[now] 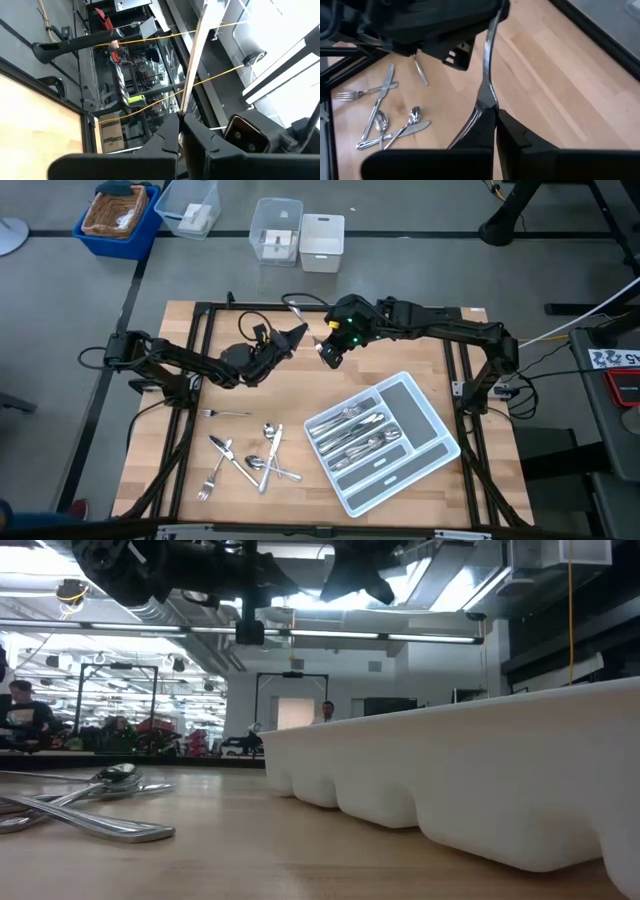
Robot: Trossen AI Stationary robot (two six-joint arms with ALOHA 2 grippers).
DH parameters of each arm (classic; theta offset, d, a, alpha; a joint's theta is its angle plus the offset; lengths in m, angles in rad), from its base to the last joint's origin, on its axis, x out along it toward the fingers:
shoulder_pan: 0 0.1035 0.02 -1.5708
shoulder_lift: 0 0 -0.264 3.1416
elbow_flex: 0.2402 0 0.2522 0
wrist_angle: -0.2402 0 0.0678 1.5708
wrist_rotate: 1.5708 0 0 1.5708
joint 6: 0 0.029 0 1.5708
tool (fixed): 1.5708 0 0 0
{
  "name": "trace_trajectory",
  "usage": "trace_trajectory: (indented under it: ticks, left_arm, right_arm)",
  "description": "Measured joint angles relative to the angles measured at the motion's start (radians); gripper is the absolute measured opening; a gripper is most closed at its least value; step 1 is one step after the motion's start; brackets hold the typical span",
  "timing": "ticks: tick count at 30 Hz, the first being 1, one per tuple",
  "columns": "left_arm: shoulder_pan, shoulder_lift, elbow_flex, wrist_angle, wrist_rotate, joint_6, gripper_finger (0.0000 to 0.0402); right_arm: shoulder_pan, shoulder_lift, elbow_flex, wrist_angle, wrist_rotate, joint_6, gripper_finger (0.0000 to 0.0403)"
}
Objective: Sort silverware
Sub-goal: Put the silver fork into the silverware tray
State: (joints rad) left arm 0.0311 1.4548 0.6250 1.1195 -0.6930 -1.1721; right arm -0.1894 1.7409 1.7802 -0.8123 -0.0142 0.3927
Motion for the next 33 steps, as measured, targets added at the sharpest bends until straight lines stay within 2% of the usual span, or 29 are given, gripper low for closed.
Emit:
trace_trajectory:
  ticks: [11, 20, 26, 33]
  left_arm:
    - [-0.005, 0.0, 0.0, -0.005, 0.009, 0.001, 0.0001]
    - [-0.006, 0.0, 0.0, -0.01, 0.131, 0.0, 0.0012]
    - [-0.006, 0.0, 0.0, -0.007, 0.176, 0.01, 0.0024]
    - [-0.012, 0.0, 0.0, -0.01, 0.177, 0.047, 0.0004]
  right_arm:
    - [0.0, 0.0, 0.0, -0.001, -0.054, -0.005, 0.0002]
    - [0.0, 0.0, 0.0, -0.039, -0.179, -0.014, 0.0]
    - [0.0, 0.0, 0.0, -0.047, -0.187, -0.027, 0.0]
    - [0.001, -0.001, 0.0, -0.048, -0.191, -0.033, 0.0]
